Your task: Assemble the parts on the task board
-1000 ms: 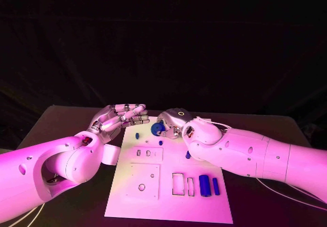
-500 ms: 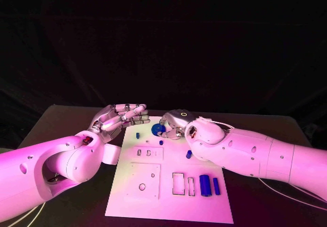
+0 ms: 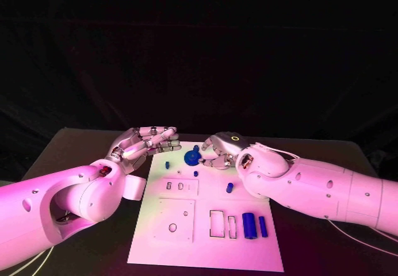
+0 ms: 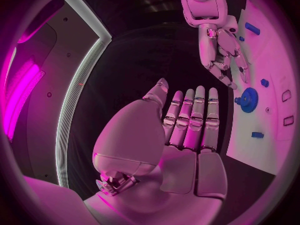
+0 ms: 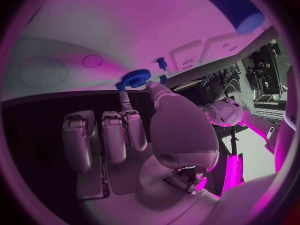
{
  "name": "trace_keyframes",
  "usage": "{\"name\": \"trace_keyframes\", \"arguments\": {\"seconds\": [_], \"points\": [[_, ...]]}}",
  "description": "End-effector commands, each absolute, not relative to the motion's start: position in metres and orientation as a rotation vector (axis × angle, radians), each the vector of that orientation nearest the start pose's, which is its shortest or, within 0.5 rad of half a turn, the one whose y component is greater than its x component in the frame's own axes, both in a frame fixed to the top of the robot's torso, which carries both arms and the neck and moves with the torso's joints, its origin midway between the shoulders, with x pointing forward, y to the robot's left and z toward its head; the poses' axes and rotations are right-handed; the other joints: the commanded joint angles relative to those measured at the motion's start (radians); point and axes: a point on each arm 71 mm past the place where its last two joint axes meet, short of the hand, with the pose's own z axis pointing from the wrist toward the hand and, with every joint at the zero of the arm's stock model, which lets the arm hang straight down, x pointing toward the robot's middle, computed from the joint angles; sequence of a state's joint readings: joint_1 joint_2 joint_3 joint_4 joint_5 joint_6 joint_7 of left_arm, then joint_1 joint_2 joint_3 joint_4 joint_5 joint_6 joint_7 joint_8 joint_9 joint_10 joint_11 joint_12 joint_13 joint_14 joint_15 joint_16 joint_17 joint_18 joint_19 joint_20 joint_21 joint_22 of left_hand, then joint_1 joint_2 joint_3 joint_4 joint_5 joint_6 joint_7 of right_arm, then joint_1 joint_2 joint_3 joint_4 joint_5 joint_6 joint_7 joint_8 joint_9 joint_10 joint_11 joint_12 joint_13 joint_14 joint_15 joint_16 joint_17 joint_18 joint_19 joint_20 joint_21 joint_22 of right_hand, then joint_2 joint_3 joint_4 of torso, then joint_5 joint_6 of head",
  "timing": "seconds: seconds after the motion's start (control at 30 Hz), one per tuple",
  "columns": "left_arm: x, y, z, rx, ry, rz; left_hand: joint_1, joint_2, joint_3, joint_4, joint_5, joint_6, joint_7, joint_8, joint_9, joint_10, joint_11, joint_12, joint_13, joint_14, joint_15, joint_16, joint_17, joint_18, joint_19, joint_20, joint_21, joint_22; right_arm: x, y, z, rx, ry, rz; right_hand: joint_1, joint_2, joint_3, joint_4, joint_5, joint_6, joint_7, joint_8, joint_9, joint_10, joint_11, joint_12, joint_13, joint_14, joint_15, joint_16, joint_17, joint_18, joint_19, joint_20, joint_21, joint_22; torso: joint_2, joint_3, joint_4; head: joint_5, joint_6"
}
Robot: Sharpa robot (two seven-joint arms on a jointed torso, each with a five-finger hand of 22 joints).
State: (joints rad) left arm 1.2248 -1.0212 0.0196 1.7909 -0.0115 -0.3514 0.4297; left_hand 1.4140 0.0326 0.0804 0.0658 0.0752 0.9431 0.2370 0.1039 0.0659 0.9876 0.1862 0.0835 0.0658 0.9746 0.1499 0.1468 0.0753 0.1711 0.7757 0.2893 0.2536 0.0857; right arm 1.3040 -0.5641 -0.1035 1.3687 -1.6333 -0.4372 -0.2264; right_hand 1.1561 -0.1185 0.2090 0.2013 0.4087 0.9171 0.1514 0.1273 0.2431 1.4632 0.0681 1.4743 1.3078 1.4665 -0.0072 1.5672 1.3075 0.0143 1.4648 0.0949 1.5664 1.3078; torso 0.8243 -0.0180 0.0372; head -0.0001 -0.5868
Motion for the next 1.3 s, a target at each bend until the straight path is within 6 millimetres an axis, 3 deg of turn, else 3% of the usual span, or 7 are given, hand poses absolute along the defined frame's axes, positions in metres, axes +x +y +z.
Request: {"name": "trace_keyframes", "arguments": {"seconds": [0.03,0.13,0.3,0.53,0.67,0.83,1.3], "points": [[0.447,0.219,-0.120,-1.027,1.327,-1.672,-0.001,0.011,0.001,-0.006,0.004,0.001,0.008,-0.008,-0.001,0.002,0.008,-0.005,-0.001,0.003,0.008,-0.006,-0.001,0.007,0.000,0.001,-0.007,-0.001,0.510,-0.122,-0.137,-0.236,1.400,0.658,0.035,-0.006,0.013,-0.015,-0.017,0.014,-0.001,-0.005,-0.001,0.020,0.001,0.001,0.178,0.104,-0.002,0.004,0.263,-0.010,0.098,0.002,-0.008,0.247,-0.001,0.0015,-0.0029,-0.011,0.004],[0.448,0.222,-0.121,-1.031,1.325,-1.664,-0.001,0.011,0.001,-0.006,0.004,0.001,0.008,-0.008,-0.001,0.002,0.008,-0.006,-0.001,0.003,0.008,-0.006,-0.001,0.007,0.000,0.001,-0.007,-0.002,0.506,-0.151,-0.129,-0.177,1.463,0.739,0.071,-0.013,0.024,-0.042,-0.070,0.026,-0.005,-0.007,-0.001,0.000,-0.002,-0.020,0.160,0.103,-0.008,0.001,0.259,-0.002,0.082,-0.003,-0.030,0.219,-0.006,0.0004,-0.0095,-0.016,0.002],[0.451,0.226,-0.123,-1.036,1.319,-1.651,-0.001,0.011,0.001,-0.006,0.004,0.001,0.008,-0.008,-0.001,0.002,0.008,-0.006,-0.001,0.003,0.008,-0.006,-0.001,0.007,0.000,0.001,-0.007,-0.002,0.502,-0.201,-0.123,-0.078,1.535,0.815,0.136,-0.032,0.023,-0.093,-0.125,0.028,-0.020,-0.019,-0.004,-0.032,-0.015,-0.055,0.131,0.098,-0.019,-0.011,0.241,0.008,0.062,-0.012,-0.059,0.184,-0.016,0.0040,-0.0234,-0.018,0.002],[0.454,0.227,-0.125,-1.045,1.316,-1.650,0.000,0.011,0.002,-0.006,0.004,0.001,0.008,-0.009,-0.001,0.002,0.008,-0.006,-0.001,0.003,0.008,-0.006,-0.001,0.007,0.000,0.001,-0.007,-0.002,0.500,-0.255,-0.126,-0.020,1.573,0.777,0.172,-0.039,0.013,-0.121,-0.132,0.030,-0.025,-0.030,-0.006,-0.047,-0.022,-0.074,0.117,0.097,-0.026,-0.015,0.235,0.012,0.053,-0.020,-0.074,0.168,-0.021,0.0127,-0.0296,-0.022,0.001],[0.455,0.227,-0.125,-1.046,1.317,-1.652,0.000,0.011,0.002,-0.006,0.004,0.001,0.008,-0.009,-0.001,0.002,0.008,-0.006,-0.001,0.003,0.008,-0.006,-0.001,0.007,0.000,0.001,-0.007,-0.002,0.503,-0.270,-0.132,-0.004,1.584,0.745,0.186,-0.039,0.009,-0.130,-0.115,0.018,-0.018,-0.042,-0.010,-0.049,-0.017,-0.077,0.114,0.097,-0.021,-0.014,0.238,0.012,0.053,-0.019,-0.075,0.167,-0.022,0.0161,-0.0319,-0.023,0.000],[0.455,0.226,-0.126,-1.047,1.318,-1.653,0.000,0.011,0.002,-0.006,0.004,0.001,0.008,-0.009,-0.001,0.002,0.008,-0.006,-0.001,0.003,0.008,-0.006,-0.001,0.007,0.000,0.001,-0.007,-0.002,0.507,-0.276,-0.143,0.003,1.601,0.724,0.194,-0.038,0.006,-0.135,-0.105,0.008,-0.013,-0.051,-0.013,-0.050,-0.013,-0.078,0.114,0.098,-0.016,-0.013,0.240,0.012,0.054,-0.015,-0.075,0.168,-0.021,0.0144,-0.0275,-0.027,-0.001],[0.456,0.226,-0.127,-1.047,1.320,-1.654,0.001,0.011,0.003,-0.007,0.005,0.001,0.007,-0.009,-0.001,0.003,0.008,-0.007,-0.001,0.003,0.008,-0.007,-0.001,0.007,0.000,0.001,-0.007,-0.002,0.522,-0.272,-0.164,0.013,1.627,0.682,0.201,-0.032,0.007,-0.138,-0.096,0.007,-0.010,-0.054,-0.013,-0.045,-0.011,-0.073,0.117,0.099,-0.013,-0.009,0.245,0.011,0.057,-0.012,-0.072,0.172,-0.021,0.0141,-0.0272,-0.022,-0.008]]}}
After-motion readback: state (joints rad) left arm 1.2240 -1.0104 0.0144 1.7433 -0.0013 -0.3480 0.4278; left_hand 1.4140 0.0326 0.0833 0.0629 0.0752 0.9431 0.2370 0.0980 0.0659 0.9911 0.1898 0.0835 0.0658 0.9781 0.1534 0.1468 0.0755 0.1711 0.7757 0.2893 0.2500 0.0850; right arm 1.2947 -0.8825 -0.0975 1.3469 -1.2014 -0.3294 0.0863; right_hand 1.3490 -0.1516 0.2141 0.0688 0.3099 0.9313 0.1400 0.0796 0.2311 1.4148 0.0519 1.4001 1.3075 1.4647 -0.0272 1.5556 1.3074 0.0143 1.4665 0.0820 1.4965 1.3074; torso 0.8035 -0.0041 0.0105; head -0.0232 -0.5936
